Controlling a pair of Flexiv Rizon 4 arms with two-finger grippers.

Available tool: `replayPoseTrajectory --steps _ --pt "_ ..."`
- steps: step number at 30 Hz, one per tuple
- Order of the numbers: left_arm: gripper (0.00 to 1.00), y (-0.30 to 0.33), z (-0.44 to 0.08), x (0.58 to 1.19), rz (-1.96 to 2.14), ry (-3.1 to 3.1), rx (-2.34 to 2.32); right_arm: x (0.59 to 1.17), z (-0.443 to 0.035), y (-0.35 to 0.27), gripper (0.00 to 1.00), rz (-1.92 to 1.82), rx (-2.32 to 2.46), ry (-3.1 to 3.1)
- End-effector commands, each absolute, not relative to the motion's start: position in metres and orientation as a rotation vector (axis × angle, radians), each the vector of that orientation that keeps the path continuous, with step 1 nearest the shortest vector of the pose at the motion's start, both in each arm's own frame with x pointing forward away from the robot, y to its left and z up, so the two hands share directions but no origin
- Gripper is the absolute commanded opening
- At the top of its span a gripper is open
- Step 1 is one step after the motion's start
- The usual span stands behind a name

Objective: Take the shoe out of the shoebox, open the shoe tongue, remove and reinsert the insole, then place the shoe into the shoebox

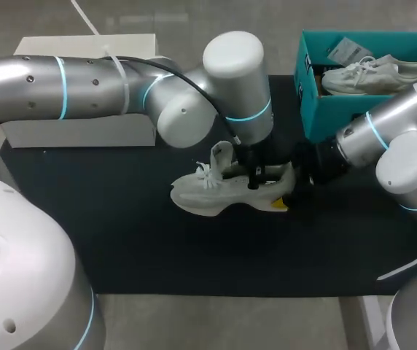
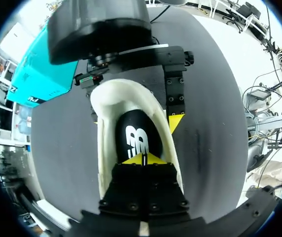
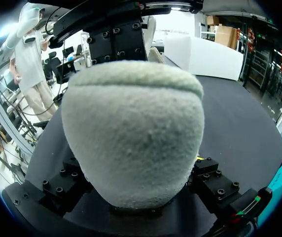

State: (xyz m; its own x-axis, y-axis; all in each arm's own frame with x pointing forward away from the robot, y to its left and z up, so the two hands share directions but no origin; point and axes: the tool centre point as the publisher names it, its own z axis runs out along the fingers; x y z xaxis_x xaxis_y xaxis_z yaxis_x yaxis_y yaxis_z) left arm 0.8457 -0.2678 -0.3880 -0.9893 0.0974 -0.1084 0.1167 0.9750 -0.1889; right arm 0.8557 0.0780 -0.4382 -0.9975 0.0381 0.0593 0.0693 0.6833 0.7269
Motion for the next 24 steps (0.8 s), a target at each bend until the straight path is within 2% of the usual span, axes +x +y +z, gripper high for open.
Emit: replayPoseTrajectory --steps 1,24 --pt "0.00 -0.262 -0.390 0.840 -0.275 3.043 0.205 0.857 -0.444 0.079 0.00 -1.231 -0.092 -2.846" --pt "0.00 -0.238 -0.405 0.826 -0.268 3.140 0.430 0.857 -0.444 0.079 0.00 -1.231 -0.092 -2.846"
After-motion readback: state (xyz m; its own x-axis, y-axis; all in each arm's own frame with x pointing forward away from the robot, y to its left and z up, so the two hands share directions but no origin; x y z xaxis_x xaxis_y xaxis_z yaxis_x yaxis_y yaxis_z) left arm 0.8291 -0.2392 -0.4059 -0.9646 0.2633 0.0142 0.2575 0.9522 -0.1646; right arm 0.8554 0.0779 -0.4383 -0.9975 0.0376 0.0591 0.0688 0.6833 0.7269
